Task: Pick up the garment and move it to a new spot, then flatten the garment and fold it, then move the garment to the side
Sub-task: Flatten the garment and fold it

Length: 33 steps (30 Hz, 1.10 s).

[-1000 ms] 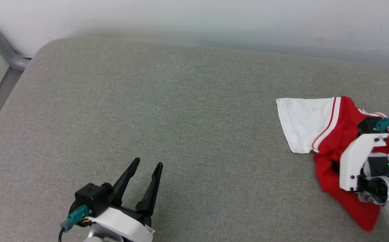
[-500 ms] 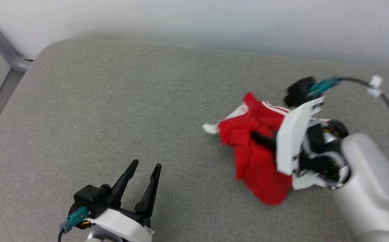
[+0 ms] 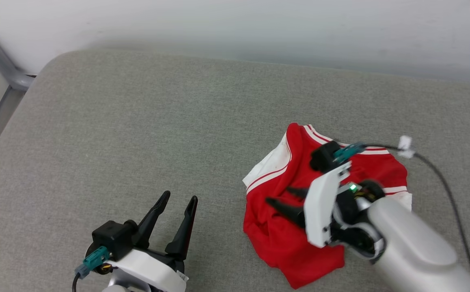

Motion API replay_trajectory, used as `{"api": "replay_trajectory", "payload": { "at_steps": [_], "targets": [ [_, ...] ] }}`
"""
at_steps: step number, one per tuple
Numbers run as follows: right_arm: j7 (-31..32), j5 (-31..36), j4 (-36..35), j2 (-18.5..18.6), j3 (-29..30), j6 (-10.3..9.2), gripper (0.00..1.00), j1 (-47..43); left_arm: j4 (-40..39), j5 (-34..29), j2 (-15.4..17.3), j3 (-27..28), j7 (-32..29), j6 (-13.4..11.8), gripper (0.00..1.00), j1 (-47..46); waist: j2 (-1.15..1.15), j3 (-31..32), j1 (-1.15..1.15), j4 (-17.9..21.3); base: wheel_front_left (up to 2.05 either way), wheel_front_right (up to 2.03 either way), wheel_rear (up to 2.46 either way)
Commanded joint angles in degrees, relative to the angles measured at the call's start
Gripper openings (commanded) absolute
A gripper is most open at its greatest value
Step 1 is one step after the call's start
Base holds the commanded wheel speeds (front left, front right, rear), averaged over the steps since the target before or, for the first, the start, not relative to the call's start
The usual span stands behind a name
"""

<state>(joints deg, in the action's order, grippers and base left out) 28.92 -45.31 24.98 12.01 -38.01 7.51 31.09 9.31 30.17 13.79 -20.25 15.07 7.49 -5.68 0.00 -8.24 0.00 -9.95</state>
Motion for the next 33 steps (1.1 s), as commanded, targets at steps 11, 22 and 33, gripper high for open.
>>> {"api": "replay_trajectory", "payload": {
  "at_steps": [11,22,33],
  "targets": [
    [0.9,0.1,-9.6,14.5,13.1,-0.03,1.0,-4.0,-0.6,0.1,0.1,1.2,0.1,0.0,1.0,1.3,0.0,0.0,0.0,1.8,0.0,0.0,0.0],
    [5.5,5.0,-13.5,12.4,23.6,-0.04,1.0,-16.1,-0.4,0.4,0.3,0.9,0.1,0.0,1.0,1.0,0.0,-0.2,0.0,1.3,0.0,0.0,0.0],
    [4.5,14.0,-3.3,6.3,24.0,-0.03,1.0,-13.0,0.1,0.7,0.1,-0.4,0.1,0.0,1.0,-0.1,0.0,0.2,0.0,0.1,0.0,0.0,0.0]
  ]
}}
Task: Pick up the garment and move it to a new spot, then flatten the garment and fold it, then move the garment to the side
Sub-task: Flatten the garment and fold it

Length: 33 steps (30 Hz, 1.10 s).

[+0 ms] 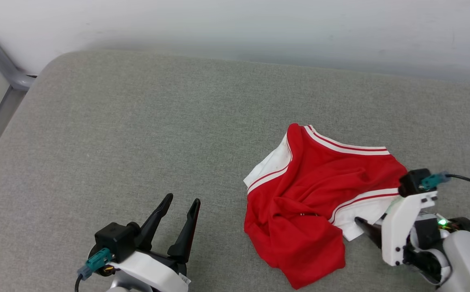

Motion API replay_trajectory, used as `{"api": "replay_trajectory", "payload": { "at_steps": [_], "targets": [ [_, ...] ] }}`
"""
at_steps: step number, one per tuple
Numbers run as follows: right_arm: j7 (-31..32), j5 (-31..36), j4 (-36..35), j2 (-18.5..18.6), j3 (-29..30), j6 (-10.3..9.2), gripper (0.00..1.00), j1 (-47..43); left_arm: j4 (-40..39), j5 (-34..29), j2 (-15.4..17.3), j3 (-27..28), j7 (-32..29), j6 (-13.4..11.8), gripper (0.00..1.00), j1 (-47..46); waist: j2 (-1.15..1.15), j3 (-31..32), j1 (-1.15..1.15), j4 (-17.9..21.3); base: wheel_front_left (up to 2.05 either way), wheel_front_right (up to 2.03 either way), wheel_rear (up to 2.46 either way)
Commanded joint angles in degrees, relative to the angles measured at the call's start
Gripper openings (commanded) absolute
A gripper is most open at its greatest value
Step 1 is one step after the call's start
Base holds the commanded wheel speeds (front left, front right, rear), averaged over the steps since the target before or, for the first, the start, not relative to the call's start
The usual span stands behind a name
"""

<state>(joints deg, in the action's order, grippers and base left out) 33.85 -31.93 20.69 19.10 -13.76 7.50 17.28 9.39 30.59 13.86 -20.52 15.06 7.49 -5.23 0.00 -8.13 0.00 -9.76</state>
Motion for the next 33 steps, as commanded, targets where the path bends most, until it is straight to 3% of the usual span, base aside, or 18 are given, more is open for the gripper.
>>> {"api": "replay_trajectory", "payload": {
  "at_steps": [1,2,3,5,6,7,8,9,15,24,29,33],
  "targets": [
    [-0.8,1.9,2.6,-0.8,-1.1,-0.02,1.0,1.4,0.1,0.3,0.0,-0.2,0.1,0.0,1.0,-0.6,0.0,0.2,0.0,-0.2,0.0,0.0,0.0],
    [-1.6,2.2,4.3,-1.3,-1.6,-0.03,1.0,1.9,0.2,0.3,-0.1,-0.3,0.1,0.0,1.0,-0.6,0.0,0.3,0.0,-0.3,0.0,0.0,0.0],
    [-2.5,2.7,6.0,-2.1,-1.8,-0.03,0.93,2.3,0.2,0.3,-0.2,-0.4,0.1,0.0,1.0,-0.6,0.0,0.4,0.0,-0.4,0.0,0.0,0.0],
    [-3.0,3.4,9.0,-2.9,-3.2,-0.02,0.68,3.0,0.3,0.3,-0.3,-0.7,0.1,0.0,1.0,-0.6,0.0,0.6,0.0,-0.6,0.0,0.0,0.0],
    [-3.3,3.5,10.3,-3.1,-3.6,-0.02,0.49,3.4,0.3,0.4,-0.3,-0.7,0.1,0.0,1.0,-0.5,0.0,0.7,0.0,-0.7,0.0,0.0,0.0],
    [-3.4,3.8,11.2,-3.1,-4.5,-0.02,0.45,3.8,0.2,0.4,-0.3,-0.7,0.1,0.0,1.0,-0.4,0.0,0.7,0.0,-0.8,0.0,0.0,0.0],
    [-3.4,4.2,12.2,-2.9,-5.4,-0.02,0.25,4.2,0.1,0.3,-0.3,-0.7,0.1,0.0,1.0,-0.3,0.0,0.8,0.0,-0.8,0.0,0.0,0.0],
    [-3.6,4.4,12.9,-2.6,-6.1,-0.02,0.0,4.6,0.1,0.3,-0.3,-0.6,0.1,0.0,1.0,-0.1,0.0,0.8,0.0,-0.8,0.0,0.0,0.0],
    [-3.2,3.5,15.6,-1.3,-8.7,-0.05,0.0,6.4,0.0,0.2,-0.5,-0.2,0.1,0.0,1.0,0.5,0.0,1.1,0.0,-0.6,0.0,0.0,0.0],
    [-1.3,0.7,9.4,3.6,-9.6,-0.06,0.0,10.4,-0.4,-0.2,-0.2,0.9,0.1,0.0,1.0,1.2,0.0,1.0,0.0,0.5,0.0,0.0,0.0],
    [0.8,1.5,5.4,9.7,-4.9,-0.05,0.0,13.0,-0.6,-0.3,-0.2,0.8,0.1,0.0,1.0,1.0,0.0,0.4,0.0,0.8,0.0,0.0,0.0],
    [0.8,3.9,6.0,14.7,0.9,-0.06,0.0,15.0,-0.4,-0.1,-0.3,0.0,0.1,0.0,1.0,0.0,0.0,-0.3,0.0,0.2,0.0,0.0,0.0]
  ]
}}
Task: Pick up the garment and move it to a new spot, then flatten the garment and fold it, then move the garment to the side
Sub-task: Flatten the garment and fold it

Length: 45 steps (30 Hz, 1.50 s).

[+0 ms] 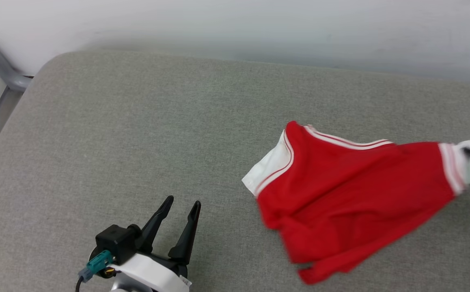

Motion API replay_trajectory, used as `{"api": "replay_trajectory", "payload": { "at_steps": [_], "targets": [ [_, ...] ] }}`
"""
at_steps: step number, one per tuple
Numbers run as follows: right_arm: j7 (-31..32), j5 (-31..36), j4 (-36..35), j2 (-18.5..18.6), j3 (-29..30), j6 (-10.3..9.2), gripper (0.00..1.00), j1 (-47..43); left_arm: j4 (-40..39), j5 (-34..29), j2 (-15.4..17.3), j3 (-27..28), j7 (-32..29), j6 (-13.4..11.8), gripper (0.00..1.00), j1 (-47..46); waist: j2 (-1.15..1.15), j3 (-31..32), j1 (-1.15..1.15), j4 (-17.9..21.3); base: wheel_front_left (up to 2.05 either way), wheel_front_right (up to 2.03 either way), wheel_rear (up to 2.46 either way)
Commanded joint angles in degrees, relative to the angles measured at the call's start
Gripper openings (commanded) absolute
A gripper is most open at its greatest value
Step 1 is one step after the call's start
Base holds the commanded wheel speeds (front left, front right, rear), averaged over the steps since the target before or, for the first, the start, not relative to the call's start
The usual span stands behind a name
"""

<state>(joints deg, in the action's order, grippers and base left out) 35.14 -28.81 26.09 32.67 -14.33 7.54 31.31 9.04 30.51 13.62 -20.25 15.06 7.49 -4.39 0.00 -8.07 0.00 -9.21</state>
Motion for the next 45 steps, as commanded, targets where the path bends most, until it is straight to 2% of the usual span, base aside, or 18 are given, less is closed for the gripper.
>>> {"api": "replay_trajectory", "payload": {
  "at_steps": [1,5,10,12,13,15,17,18,19,20,21,25,30,36,39,45],
  "targets": [
    [-0.5,1.5,1.8,2.1,3.0,-0.1,0.0,1.2,0.0,0.0,-0.1,-0.5,0.1,0.0,1.0,-1.0,0.0,-0.5,0.0,-0.7,0.0,0.0,0.0],
    [-0.8,4.2,6.6,4.7,6.9,-0.09,0.0,1.6,0.2,0.1,-0.1,-1.1,0.1,0.0,1.0,-1.6,0.0,-1.1,0.0,-1.8,0.0,0.0,0.0],
    [-2.1,10.3,18.6,6.3,13.3,-0.1,0.0,1.1,0.6,0.2,-0.3,-1.6,0.1,0.0,1.0,-2.1,0.0,-1.7,0.0,-3.5,0.0,0.0,0.0],
    [-3.4,13.4,22.7,5.6,15.5,-0.09,0.29,1.0,0.8,0.3,-0.5,-2.1,0.1,0.0,1.0,-2.5,0.0,-1.9,0.0,-4.1,0.0,0.0,0.0],
    [-4.1,14.4,24.9,5.2,17.1,-0.09,0.3,1.2,0.9,0.3,-0.5,-2.3,0.1,0.0,1.0,-2.6,0.0,-1.9,0.0,-4.4,0.0,0.0,0.0],
    [-5.6,16.6,28.2,3.7,19.5,-0.09,0.6,1.4,1.1,0.4,-0.6,-2.2,0.1,0.0,1.0,-2.7,0.0,-1.9,0.0,-4.7,0.0,0.0,0.0],
    [-6.9,18.7,30.3,2.6,21.2,-0.09,0.53,2.0,1.2,0.3,-0.6,-2.2,0.1,0.0,1.0,-2.6,0.0,-1.9,0.0,-4.7,0.0,0.0,0.0],
    [-7.4,19.6,31.0,2.0,21.7,-0.09,0.6,2.5,1.2,0.4,-0.5,-2.1,0.1,0.0,1.0,-2.5,0.0,-1.9,0.0,-4.7,0.0,0.0,0.0],
    [-8.1,20.1,31.4,1.3,22.1,-0.09,0.74,3.1,1.3,0.4,-0.4,-1.9,0.1,0.0,1.0,-2.4,0.0,-1.8,0.0,-4.6,0.0,0.0,0.0],
    [-8.7,20.8,31.7,0.9,22.3,-0.09,0.81,3.4,1.3,0.4,-0.3,-1.7,0.1,0.0,1.0,-2.2,0.0,-1.7,0.0,-4.4,0.0,0.0,0.0],
    [-8.9,21.4,32.0,0.4,22.2,-0.09,1.0,3.6,1.4,0.4,-0.3,-1.5,0.1,0.0,1.0,-2.0,0.0,-1.5,0.0,-4.2,0.0,0.0,0.0],
    [-10.9,20.5,30.8,-1.4,21.3,-0.09,1.0,5.0,1.2,0.1,-0.2,-0.3,0.1,0.0,1.0,-1.1,0.0,-0.8,0.0,-3.1,0.0,0.0,0.0],
    [-13.5,14.6,25.5,-2.6,19.2,-0.09,1.0,3.7,0.7,-0.1,0.1,0.8,0.1,0.0,1.0,-0.4,0.0,0.0,0.0,-1.3,0.0,0.0,0.0],
    [-18.2,7.1,13.7,-1.0,16.7,-0.09,1.0,-3.3,-0.4,-0.7,1.3,2.2,0.1,0.0,1.0,-0.1,0.0,0.4,0.0,1.1,0.0,0.0,0.0],
    [-21.3,3.9,7.5,-1.1,17.3,-0.09,1.0,-8.2,-1.0,-0.8,1.8,2.9,0.1,0.0,1.0,-0.7,0.0,0.3,0.0,2.2,0.0,0.0,0.0],
    [-32.3,1.8,-4.4,-3.3,20.3,-0.09,1.0,-18.8,-2.0,-1.1,3.5,2.6,0.1,0.0,1.0,-2.9,0.0,-0.2,0.0,4.1,0.0,0.0,0.0]
  ]
}}
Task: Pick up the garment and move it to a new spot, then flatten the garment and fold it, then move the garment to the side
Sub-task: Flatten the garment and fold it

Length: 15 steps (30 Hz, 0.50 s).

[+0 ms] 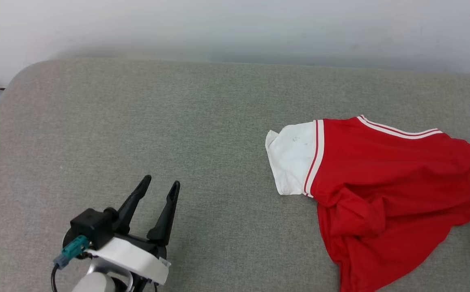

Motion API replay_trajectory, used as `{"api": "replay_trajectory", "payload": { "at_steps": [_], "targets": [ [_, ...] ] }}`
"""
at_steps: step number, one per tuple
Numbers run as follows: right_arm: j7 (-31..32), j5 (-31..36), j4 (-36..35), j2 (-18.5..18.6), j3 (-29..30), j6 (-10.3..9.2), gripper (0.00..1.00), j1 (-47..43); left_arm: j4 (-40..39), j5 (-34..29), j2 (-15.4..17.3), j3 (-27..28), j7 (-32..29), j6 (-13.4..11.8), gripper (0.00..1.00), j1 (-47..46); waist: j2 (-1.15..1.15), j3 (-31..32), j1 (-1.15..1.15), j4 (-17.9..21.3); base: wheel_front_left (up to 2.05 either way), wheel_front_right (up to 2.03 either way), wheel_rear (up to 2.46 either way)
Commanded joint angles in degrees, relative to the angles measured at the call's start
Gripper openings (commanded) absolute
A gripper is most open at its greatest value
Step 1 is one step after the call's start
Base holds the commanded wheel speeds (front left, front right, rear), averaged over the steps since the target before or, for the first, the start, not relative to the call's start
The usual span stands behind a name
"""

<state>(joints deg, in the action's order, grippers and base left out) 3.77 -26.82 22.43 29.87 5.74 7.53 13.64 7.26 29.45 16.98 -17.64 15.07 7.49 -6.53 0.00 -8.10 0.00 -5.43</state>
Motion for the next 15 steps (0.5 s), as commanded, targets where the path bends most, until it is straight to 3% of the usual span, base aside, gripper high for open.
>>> {"api": "replay_trajectory", "payload": {
  "at_steps": [1,7,11,15],
  "targets": [
    [-3.0,-0.5,-2.3,-1.4,0.9,-0.08,1.0,-3.0,-0.4,0.1,0.5,-0.2,0.1,0.0,1.0,-1.4,0.0,-0.2,0.0,0.5,0.0,0.0,0.0],
    [-16.6,1.5,-9.1,-3.9,1.4,-0.09,1.0,-12.4,-0.2,0.4,2.4,-1.7,0.1,0.0,1.0,-5.1,0.0,-0.4,0.0,1.7,0.0,0.0,0.0],
    [-18.9,4.3,-13.4,-6.0,3.1,-0.08,1.0,-17.2,1.2,0.4,3.4,-3.7,0.1,0.0,1.0,-7.7,0.0,-0.3,0.0,2.1,0.0,0.0,0.0],
    [-18.9,8.4,-22.6,-9.9,6.1,-0.07,1.0,-21.4,4.1,2.0,4.6,-7.4,0.1,0.0,1.0,-11.1,0.0,-0.2,0.0,2.3,0.0,0.0,0.0]
  ]
}}
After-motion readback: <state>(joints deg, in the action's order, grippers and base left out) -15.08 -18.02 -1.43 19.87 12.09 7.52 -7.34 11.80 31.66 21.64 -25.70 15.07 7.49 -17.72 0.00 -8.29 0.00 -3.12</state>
